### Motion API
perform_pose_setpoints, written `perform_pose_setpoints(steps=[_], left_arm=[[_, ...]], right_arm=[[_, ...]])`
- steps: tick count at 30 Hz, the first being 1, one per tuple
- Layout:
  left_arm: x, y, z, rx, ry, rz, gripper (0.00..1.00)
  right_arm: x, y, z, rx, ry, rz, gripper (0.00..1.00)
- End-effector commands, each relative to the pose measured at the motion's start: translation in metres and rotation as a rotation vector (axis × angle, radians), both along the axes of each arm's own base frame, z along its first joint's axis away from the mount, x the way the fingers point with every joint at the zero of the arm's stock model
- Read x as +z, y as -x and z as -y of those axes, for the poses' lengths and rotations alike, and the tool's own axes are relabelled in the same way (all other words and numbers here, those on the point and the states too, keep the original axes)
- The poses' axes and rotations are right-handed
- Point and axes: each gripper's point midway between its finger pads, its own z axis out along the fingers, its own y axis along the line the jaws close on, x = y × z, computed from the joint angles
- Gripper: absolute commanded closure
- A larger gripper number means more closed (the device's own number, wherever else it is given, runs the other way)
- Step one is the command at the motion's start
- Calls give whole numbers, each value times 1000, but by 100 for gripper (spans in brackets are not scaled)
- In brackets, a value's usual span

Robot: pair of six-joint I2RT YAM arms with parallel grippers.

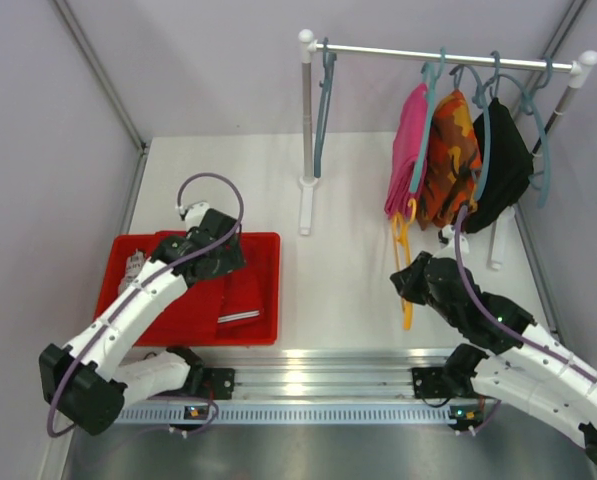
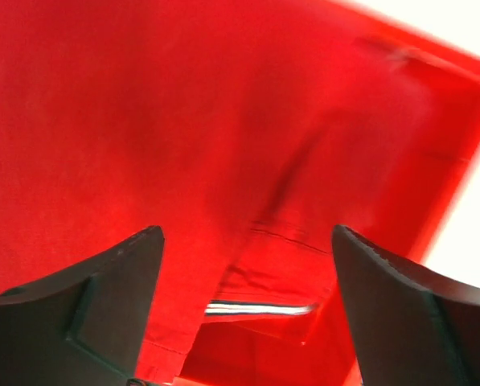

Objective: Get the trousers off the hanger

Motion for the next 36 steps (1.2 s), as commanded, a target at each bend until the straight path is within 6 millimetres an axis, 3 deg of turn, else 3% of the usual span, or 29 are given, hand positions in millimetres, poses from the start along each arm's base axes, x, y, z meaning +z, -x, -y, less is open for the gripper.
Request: perform_pose_setpoints(steps=[1,3,6,10,13,17,24,27,29,36], left_arm=[[-14,4,-16,206,119,15,14],[-15,1,-14,231,203,38,21],[-38,0,-20,292,275,9,37],[-74,9,-22,356,312,-61,39],[-80,12,-13,329,359,-70,39],[-63,10,-18,315,349,-17,38],[15,-10,-19,225,336,137,26],[35,-12,-20,196,326,168,21],[40,-12,-21,183,318,177,20],[40,-9,-22,162,303,183,19]], right_arm=[[32,-3,-9,18,-82,54,100],[32,-3,-11,26,-81,54,100],[33,-6,-19,50,-86,56,100],[40,-8,-28,84,-79,59,100],[48,-10,-29,90,-70,69,100],[61,-11,-30,99,-69,93,100],[77,-11,-47,152,-47,79,100],[78,-7,-52,141,-56,45,100],[73,-4,-48,121,-39,12,100],[85,28,-67,291,-129,-43,100]])
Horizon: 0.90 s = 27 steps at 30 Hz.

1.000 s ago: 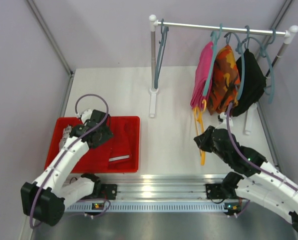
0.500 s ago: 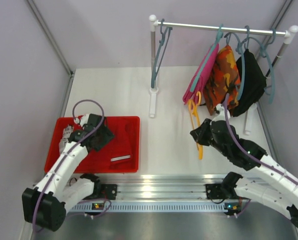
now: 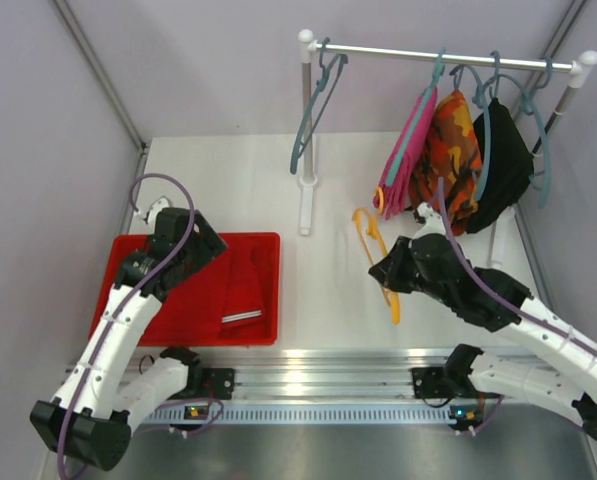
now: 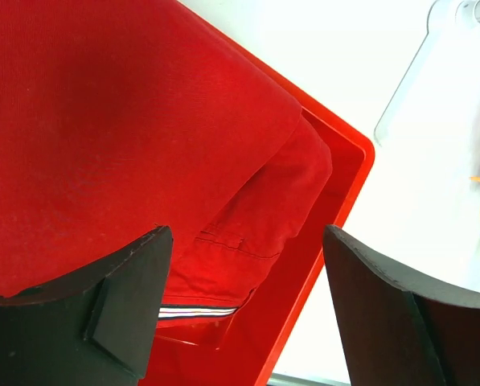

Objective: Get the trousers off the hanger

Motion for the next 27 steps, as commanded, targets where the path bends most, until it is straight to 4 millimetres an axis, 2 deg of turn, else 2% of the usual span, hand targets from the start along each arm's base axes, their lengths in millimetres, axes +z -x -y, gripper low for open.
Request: perform_pose_setpoints(steps=[1,4,8,10,11,12,15,17,18,19,20,21,24,26,27], left_arm=[[6,2,-3,-20,-25,16,19],[8,0,-3,-25,-27,29,19],[6,1,-3,-27,-30,26,19],[5,1,-5,-18,-36,25,18],[7,1,-7,-13,-40,34,18],[7,1,-8,-12,-45,34,18],[8,1,-11,-14,-71,43,18],[9,0,-11,-41,-87,48,11],[9,0,-8,-62,-86,46,8],[9,0,-7,-87,-97,48,5],[11,-1,-6,-96,-100,52,2],[11,-1,-6,-110,-110,51,2],[17,-3,-2,-151,-110,73,2],[22,-4,0,-177,-119,88,2],[24,-5,1,-188,-120,95,2]], right_arm=[[32,23,-17,123,-102,10,100],[41,30,-25,163,-110,32,100],[47,26,-34,135,-58,53,100],[56,17,-39,95,-31,75,100],[54,12,-44,81,-1,77,100],[68,4,-45,49,-6,111,100],[87,-16,-50,-21,23,166,100],[88,-28,-53,-45,101,190,100],[109,-37,-49,-94,99,233,100],[114,-43,-47,-113,127,250,100],[109,-50,-48,-118,201,255,100],[128,-61,-41,-163,192,281,100],[144,-81,-45,-150,189,304,100],[151,-99,-38,-162,198,330,100],[163,-105,-40,-164,167,355,100]])
